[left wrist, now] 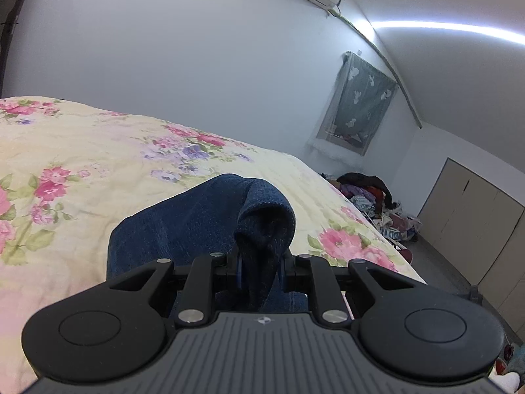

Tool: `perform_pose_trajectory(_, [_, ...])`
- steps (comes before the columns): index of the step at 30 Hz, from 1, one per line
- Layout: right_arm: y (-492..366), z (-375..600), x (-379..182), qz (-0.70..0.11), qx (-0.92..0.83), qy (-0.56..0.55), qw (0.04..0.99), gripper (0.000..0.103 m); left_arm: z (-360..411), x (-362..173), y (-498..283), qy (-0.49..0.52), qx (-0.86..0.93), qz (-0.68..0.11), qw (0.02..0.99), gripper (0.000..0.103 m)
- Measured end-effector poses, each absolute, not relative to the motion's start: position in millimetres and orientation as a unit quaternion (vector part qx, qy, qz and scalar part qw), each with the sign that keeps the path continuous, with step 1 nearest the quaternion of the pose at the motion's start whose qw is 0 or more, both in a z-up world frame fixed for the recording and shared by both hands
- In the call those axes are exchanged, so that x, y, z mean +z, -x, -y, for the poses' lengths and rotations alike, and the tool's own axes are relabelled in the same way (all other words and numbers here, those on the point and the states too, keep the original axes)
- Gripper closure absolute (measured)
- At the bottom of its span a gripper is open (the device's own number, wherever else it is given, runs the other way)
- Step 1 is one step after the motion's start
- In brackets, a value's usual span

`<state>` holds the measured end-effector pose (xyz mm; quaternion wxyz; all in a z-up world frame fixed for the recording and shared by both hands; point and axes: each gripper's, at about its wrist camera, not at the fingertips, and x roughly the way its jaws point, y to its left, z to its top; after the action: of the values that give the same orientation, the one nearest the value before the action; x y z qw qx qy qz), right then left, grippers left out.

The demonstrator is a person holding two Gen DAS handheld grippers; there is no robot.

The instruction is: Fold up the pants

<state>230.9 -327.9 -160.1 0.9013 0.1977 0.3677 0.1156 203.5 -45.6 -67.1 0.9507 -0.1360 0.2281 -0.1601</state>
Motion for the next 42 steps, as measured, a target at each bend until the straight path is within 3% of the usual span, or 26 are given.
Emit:
perform_pose_trajectory(12, [-227,370,-163,-0.364,0.102,-0.268,0.886,0.077,134,-97,-186,-0.017,-0.197,-0.236,0.951,0.082])
perform_pose_trajectory(16, [-238,406,-173,-0.366,0.132,-0.421,0.819,0.07,147,-112,-179,-0.067,-0.202,-0.241,0.947,0.082])
perform_pose_trajectory(18, [-250,416,-179,-0.375,0.162,-0.476,0.779,0.059,158,-120,-174,-0.099,-0.202,-0.238,0.945,0.082])
perform_pose_trajectory(20, [-267,418,-181,-0.398,0.181,-0.495,0.751,0.041,167,-128,-167,-0.123,-0.197,-0.234,0.944,0.082])
perform_pose_trajectory(29, [-349,406,-195,-0.488,0.223,-0.494,0.684,0.038,179,-134,-158,-0.16,-0.194,-0.232,0.94,0.082])
perform_pose_trajectory(30, [-355,402,-200,-0.497,0.229,-0.497,0.674,0.04,181,-133,-156,-0.168,-0.193,-0.231,0.939,0.082])
perform_pose_trajectory(31, [-359,400,-203,-0.501,0.234,-0.498,0.668,0.051,182,-133,-157,-0.177,-0.192,-0.23,0.938,0.082])
perform_pose_trajectory(32, [-362,398,-200,-0.501,0.238,-0.495,0.669,0.069,184,-131,-155,-0.185,-0.187,-0.225,0.938,0.082])
perform_pose_trajectory(35, [-368,388,-173,-0.489,0.257,-0.443,0.706,0.085,190,-118,-150,-0.191,-0.164,-0.208,0.945,0.082])
perform_pose_trajectory(42, [-373,398,-115,-0.432,0.311,-0.401,0.745,0.089,218,-94,-142,-0.221,-0.163,-0.182,0.944,0.082])
